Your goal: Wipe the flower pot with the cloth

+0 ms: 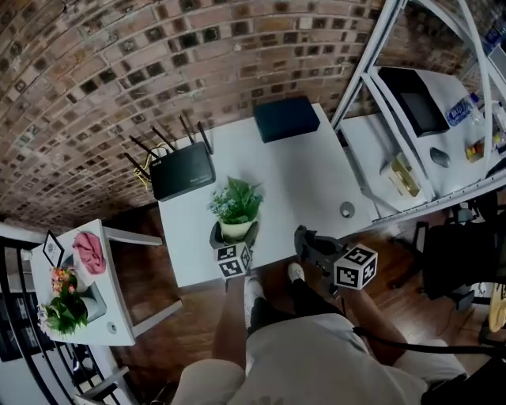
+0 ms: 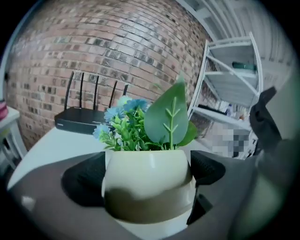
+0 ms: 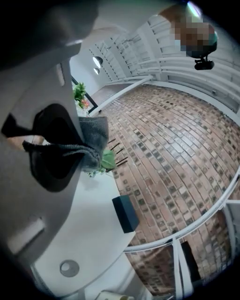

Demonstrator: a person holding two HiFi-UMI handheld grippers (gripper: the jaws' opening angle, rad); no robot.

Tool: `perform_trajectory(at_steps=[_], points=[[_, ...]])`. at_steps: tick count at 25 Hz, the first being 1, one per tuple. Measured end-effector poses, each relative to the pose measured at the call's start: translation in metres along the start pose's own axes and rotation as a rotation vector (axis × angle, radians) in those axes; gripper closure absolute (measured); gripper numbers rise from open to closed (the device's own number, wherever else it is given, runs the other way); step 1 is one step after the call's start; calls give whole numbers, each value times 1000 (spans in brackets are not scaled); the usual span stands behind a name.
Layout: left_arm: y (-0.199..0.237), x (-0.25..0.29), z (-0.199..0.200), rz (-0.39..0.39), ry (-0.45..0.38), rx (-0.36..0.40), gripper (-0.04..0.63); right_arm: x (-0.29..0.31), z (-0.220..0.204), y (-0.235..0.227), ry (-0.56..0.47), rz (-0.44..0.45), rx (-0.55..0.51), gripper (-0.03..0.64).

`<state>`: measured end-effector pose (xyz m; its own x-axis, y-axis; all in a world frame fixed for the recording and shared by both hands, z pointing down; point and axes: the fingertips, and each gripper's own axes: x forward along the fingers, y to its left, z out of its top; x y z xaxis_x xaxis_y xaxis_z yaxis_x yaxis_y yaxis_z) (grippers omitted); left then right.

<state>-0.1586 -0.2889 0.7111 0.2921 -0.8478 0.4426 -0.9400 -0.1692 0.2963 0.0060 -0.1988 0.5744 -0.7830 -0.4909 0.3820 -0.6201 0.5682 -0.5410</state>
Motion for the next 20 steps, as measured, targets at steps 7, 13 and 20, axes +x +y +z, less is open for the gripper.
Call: perform_trajectory(at_steps=[7,13,20], points=[[-2,8,-56,116,55,220,-7,-4,-20,-1,36,38,21,614],[-16,-9,-83,96,135,176,-35,-11,-6,-18,38,96,-14,614],[-41,-89,-86,219,61,50,-34,-8,-17,-37,81,149,-144,614]])
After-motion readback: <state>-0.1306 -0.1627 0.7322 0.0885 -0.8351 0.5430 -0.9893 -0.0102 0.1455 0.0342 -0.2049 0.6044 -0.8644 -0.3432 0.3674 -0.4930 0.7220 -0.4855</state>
